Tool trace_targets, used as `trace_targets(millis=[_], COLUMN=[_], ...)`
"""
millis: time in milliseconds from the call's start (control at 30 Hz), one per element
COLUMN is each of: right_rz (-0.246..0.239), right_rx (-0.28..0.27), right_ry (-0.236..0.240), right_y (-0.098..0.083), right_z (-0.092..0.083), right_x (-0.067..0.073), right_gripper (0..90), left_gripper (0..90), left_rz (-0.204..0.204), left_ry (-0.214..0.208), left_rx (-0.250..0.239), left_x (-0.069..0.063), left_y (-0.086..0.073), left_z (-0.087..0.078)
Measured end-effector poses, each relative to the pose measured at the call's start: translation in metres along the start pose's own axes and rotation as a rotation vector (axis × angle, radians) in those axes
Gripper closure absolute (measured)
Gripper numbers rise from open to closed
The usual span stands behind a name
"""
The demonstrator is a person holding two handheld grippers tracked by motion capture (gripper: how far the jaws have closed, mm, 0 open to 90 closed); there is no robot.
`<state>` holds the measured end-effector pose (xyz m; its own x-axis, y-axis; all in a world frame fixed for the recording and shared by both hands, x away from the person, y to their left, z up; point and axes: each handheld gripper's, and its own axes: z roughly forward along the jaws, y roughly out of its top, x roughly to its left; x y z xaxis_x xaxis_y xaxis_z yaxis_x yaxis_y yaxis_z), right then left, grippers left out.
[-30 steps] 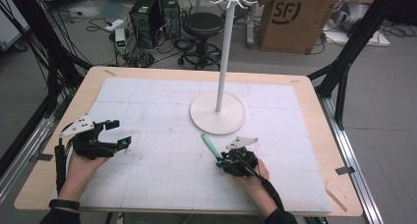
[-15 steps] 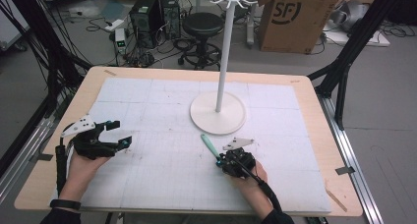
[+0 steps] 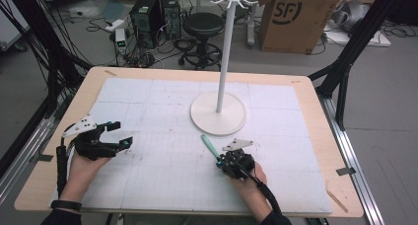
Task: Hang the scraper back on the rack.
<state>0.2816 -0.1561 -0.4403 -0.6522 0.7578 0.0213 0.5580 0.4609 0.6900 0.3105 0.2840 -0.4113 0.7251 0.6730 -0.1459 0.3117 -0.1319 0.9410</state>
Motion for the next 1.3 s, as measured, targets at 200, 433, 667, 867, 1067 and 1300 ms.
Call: trace_targets(millis=[200, 433, 667, 867, 1067, 1300], right_rz=[-0.017, 0.001, 0.014, 0.034, 0.039, 0.046], right_rx=[-0.006, -0.066, -0.138, -0.228, -0.285, -0.345], right_ry=[0.018, 0.062, 0.096, 0.13, 0.132, 0.129], right_y=[0.0, 0.005, 0.021, 0.047, 0.066, 0.097], right_z=[-0.001, -0.011, -0.04, -0.086, -0.124, -0.173], right_x=[-0.002, -0.01, -0.024, -0.054, -0.078, -0.107], right_gripper=[81.5, 81.6, 81.5, 81.5, 81.5, 81.5], left_gripper=[15.8, 15.8, 15.8, 15.0, 15.0, 15.1], left_rz=[-0.005, -0.006, -0.003, -0.006, -0.007, -0.009], left_ry=[0.002, 0.001, -0.005, -0.015, -0.013, -0.022], left_rx=[-0.003, -0.007, -0.006, -0.023, -0.022, -0.016], left_x=[0.0, 0.001, 0.001, 0.001, 0.003, 0.002], left_y=[0.0, -0.001, -0.001, 0.0, 0.0, 0.0], left_z=[-0.001, -0.001, -0.002, -0.003, -0.005, -0.004])
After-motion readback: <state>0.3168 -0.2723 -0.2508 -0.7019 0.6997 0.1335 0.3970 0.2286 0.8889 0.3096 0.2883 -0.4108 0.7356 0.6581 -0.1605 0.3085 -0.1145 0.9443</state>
